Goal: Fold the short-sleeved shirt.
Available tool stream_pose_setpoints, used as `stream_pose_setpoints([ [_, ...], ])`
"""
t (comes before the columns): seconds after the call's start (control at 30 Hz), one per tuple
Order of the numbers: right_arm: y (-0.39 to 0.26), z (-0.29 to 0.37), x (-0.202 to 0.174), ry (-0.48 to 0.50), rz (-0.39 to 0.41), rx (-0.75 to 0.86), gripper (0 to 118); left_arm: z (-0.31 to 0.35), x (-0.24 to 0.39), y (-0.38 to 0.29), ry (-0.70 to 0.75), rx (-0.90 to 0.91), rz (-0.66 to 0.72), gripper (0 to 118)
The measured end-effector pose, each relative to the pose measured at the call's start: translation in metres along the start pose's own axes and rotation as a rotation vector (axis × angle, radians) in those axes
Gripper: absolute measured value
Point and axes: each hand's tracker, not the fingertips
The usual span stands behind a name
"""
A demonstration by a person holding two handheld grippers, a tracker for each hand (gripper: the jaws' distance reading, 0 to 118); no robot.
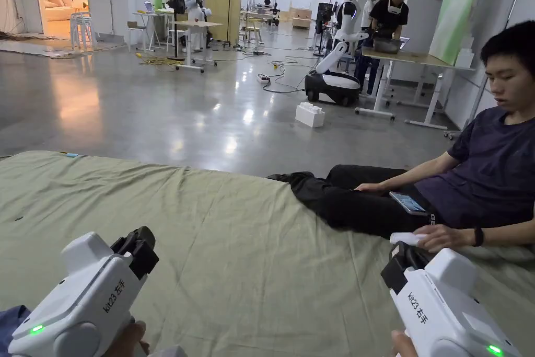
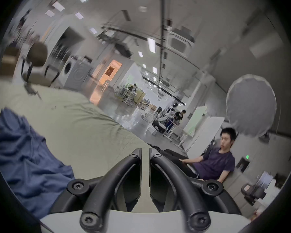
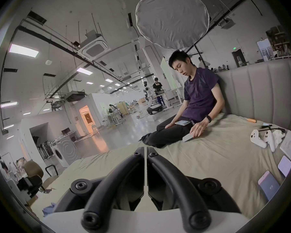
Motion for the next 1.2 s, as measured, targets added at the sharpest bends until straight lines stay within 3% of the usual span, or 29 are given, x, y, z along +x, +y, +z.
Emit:
stream_pose_setpoints([
  [0.03, 0.003, -0.002, -0.007, 0.014, 0.146, -0.009, 3, -0.001, 0.008, 0.0, 0.016, -0.023, -0.159, 9],
  [0.07, 0.002, -0.002, -0.019, 0.022, 0.372, -0.009, 3, -0.002, 0.019, -0.003, 0.025, -0.039, -0.358, 9],
  [0.13, -0.005, -0.002, -0.042, 0.003, 0.915, 0.069, 3, 0.0, 0.038, -0.015, 0.025, -0.038, -0.781, 9],
  [0.17, -0.011, 0.0, -0.05, 0.078, 1.152, 0.152, 3, 0.001, 0.042, -0.021, 0.014, -0.042, -0.949, 9],
  [0.23, -0.028, -0.002, -0.049, 0.077, 1.402, 0.1, 3, 0.0, 0.047, -0.039, 0.056, -0.066, -1.316, 8],
  [0.27, -0.032, -0.002, -0.047, 0.081, 1.486, 0.1, 3, -0.001, 0.046, -0.048, 0.079, -0.07, -1.505, 8],
  [0.33, -0.036, -0.003, -0.041, 0.08, 1.574, 0.109, 3, 0.001, 0.041, -0.056, 0.042, -0.041, -1.687, 8],
  [0.37, -0.037, -0.003, -0.04, 0.075, 1.589, 0.103, 3, 0.002, 0.04, -0.056, 0.021, -0.037, -1.693, 8],
  [0.43, -0.037, -0.002, -0.039, 0.065, 1.565, 0.105, 3, 0.003, 0.043, -0.051, 0.013, -0.046, -1.629, 8],
  [0.47, -0.035, -0.004, -0.035, 0.054, 1.512, 0.092, 3, 0.003, 0.044, -0.046, 0.023, -0.048, -1.55, 8],
  [0.6, -0.021, -0.004, -0.035, 0.018, 1.117, 0.053, 3, 0.003, 0.049, -0.028, 0.02, -0.055, -1.128, 8],
  [0.73, -0.01, -0.004, -0.032, -0.041, 0.679, 0.034, 3, 0.004, 0.04, -0.012, -0.02, -0.033, -0.548, 8],
  [0.83, -0.013, -0.001, -0.025, -0.071, 0.409, -0.009, 3, 0.005, 0.033, -0.014, 0.015, 0.0, -0.354, 8],
  [0.97, -0.014, 0.006, -0.029, -0.12, 0.362, 0.034, 3, 0.005, 0.036, -0.015, 0.024, 0.004, -0.345, 8],
  [1.1, -0.017, 0.006, -0.025, -0.118, 0.308, -0.02, 3, 0.008, 0.043, -0.014, 0.005, 0.008, -0.471, 8],
  [1.2, -0.017, 0.006, -0.027, -0.133, 0.381, 0.006, 3, 0.01, 0.047, -0.012, 0.0, 0.012, -0.548, 8],
])
